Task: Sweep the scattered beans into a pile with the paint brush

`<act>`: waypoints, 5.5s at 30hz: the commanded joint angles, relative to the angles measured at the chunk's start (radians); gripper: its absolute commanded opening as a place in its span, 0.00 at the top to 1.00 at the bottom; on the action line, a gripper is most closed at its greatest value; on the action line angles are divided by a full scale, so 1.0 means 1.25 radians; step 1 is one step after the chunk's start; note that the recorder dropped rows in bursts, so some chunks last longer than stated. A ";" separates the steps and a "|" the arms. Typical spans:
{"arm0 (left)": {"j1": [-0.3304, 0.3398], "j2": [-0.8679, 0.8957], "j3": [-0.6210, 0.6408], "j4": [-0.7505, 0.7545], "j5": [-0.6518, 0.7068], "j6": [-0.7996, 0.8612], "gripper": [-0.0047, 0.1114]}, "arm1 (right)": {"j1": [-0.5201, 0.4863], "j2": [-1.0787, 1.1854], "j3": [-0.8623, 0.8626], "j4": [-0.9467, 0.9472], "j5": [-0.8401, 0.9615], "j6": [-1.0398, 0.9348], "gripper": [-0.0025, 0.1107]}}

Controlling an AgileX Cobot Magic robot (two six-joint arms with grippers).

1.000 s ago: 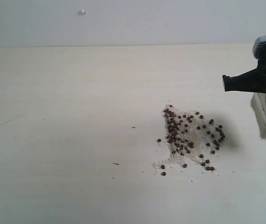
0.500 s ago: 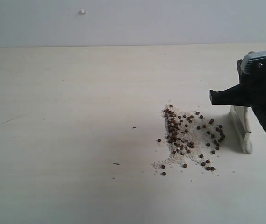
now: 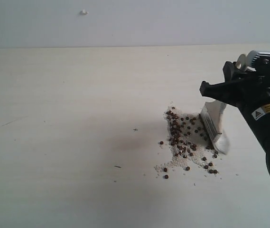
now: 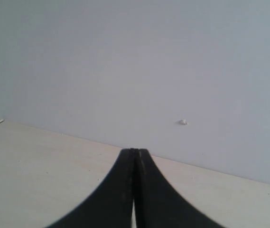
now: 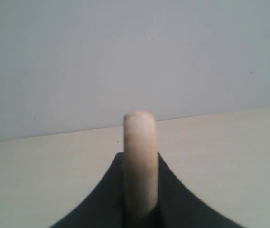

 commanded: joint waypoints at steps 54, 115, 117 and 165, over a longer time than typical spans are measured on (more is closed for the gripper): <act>0.001 -0.005 0.000 -0.004 0.000 0.001 0.96 | -0.003 -0.274 0.206 0.066 0.082 -0.055 0.98; 0.001 -0.005 0.000 -0.004 0.000 0.001 0.96 | -0.003 -0.209 0.135 -0.283 0.052 0.367 0.98; 0.001 -0.005 0.000 -0.004 0.000 0.001 0.96 | -0.003 -0.207 0.134 -0.295 0.052 0.365 0.98; 0.001 -0.005 0.000 -0.004 0.000 0.001 0.96 | -0.003 0.006 0.007 -0.299 0.052 0.153 0.98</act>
